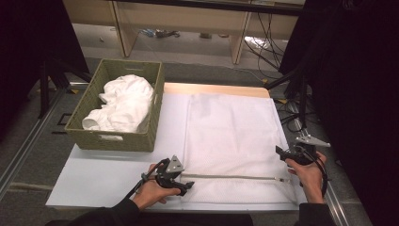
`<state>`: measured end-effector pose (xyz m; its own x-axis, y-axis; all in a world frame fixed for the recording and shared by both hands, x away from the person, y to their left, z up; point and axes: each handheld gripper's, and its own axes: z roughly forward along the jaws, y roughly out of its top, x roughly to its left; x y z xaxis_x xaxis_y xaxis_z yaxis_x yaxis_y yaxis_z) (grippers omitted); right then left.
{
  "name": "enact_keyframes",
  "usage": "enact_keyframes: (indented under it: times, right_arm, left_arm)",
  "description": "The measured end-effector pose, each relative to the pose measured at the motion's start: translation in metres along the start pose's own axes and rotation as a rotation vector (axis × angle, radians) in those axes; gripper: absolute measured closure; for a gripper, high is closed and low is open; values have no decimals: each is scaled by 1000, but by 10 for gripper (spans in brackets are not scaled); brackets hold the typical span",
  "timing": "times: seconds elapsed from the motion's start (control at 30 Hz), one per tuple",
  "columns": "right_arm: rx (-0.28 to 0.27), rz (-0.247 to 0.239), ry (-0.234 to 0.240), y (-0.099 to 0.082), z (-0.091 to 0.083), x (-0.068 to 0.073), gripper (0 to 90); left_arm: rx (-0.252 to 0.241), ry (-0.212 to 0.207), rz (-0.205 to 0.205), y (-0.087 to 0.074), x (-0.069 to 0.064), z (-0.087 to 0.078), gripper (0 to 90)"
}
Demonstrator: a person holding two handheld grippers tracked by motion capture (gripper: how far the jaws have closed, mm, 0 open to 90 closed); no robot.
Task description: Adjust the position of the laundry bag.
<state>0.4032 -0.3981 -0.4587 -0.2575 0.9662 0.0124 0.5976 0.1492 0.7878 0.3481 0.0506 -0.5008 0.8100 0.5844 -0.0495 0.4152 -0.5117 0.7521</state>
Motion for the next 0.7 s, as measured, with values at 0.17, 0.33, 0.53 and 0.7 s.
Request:
enact_keyframes:
  times: [0.17,0.33,0.53,0.7]
  right_arm:
    - [69,-45,18,3,18,-6,444]
    - [102,-35,-4,5,34,-9,525]
    - [128,44,-20,3,43,-11,665]
    - [119,-47,18,8,49,-11,859]
  left_arm:
    - [-23,20,38,2,-1,4,322]
    - [-54,13,45,1,-4,4,565]
    - [-53,-9,69,1,-7,3,775]
    - [-42,-21,72,2,-3,2,810]
